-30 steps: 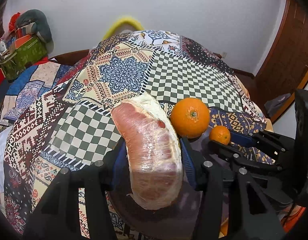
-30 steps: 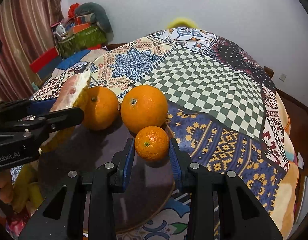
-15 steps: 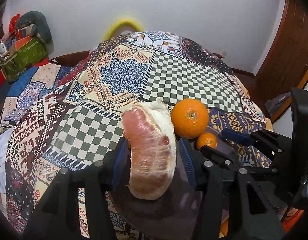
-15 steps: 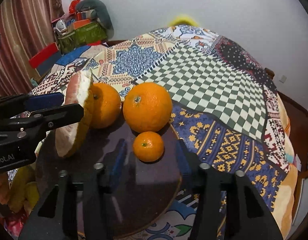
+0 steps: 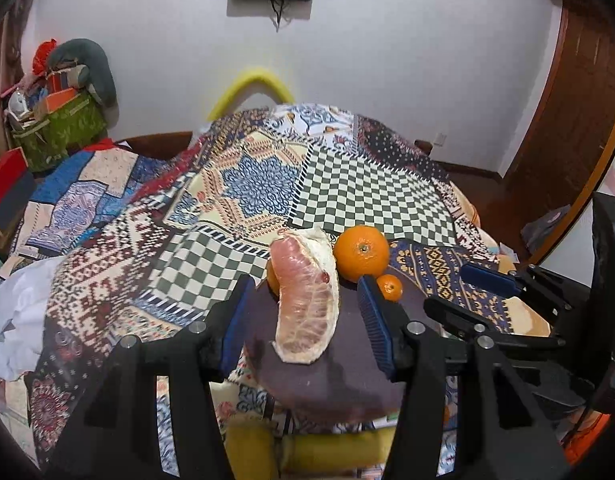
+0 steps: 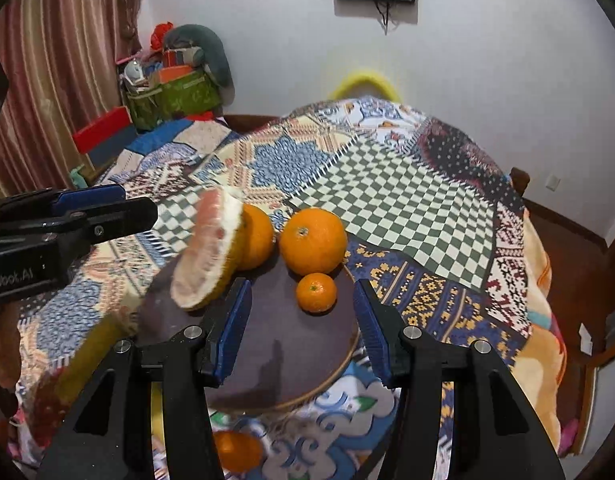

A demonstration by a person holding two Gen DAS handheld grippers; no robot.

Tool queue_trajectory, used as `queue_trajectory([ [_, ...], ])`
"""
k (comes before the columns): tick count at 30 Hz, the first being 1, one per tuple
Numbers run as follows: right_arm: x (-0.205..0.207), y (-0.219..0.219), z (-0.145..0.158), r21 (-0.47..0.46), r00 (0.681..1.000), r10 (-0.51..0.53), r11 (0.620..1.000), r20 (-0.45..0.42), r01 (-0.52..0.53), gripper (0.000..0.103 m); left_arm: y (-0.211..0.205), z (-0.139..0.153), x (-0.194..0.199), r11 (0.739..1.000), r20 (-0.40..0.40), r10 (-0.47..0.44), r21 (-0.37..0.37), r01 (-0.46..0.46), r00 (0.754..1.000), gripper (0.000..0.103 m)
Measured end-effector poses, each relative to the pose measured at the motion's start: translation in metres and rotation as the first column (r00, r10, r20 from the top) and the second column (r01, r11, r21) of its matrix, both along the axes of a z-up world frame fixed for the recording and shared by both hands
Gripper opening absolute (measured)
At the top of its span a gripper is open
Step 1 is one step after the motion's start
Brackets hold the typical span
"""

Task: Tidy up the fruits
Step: 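Lower the pomelo segment onto the plate and open the left tool, then grasp the green gourd with the left tool while the right tool grasps another pomelo segment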

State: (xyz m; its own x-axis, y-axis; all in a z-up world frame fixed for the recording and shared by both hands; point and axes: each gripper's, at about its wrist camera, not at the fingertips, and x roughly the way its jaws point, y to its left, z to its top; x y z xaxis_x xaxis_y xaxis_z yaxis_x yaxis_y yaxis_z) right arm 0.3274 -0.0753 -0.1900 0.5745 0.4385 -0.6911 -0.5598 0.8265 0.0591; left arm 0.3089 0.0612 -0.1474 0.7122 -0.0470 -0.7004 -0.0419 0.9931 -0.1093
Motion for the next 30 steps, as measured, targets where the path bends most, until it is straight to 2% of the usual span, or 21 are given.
queue_trajectory([
  [7, -0.037, -0.004, 0.019, 0.012, 0.999, 0.014, 1.0, 0.033, -0.014, 0.049, 0.007, 0.018, -0.042, 1.0, 0.026, 0.016, 0.019, -0.017, 1.0, 0.053],
  [15, -0.073, -0.007, 0.02, 0.032, 1.0, 0.022, 0.999, 0.015, -0.022, 0.049, 0.016, 0.014, -0.082, 0.999, -0.001, 0.041, 0.016, -0.041, 0.999, 0.053],
  [20, -0.09, -0.009, 0.009, 0.03, 1.0, 0.026, 0.999, -0.017, -0.026, 0.049, 0.02, -0.002, -0.102, 0.999, -0.041, 0.05, 0.014, -0.05, 0.998, 0.053],
  [30, -0.116, -0.007, -0.012, 0.025, 0.996, 0.032, 0.999, -0.084, -0.03, 0.049, 0.02, -0.063, -0.129, 0.998, -0.184, 0.049, -0.021, -0.054, 0.982, 0.053],
])
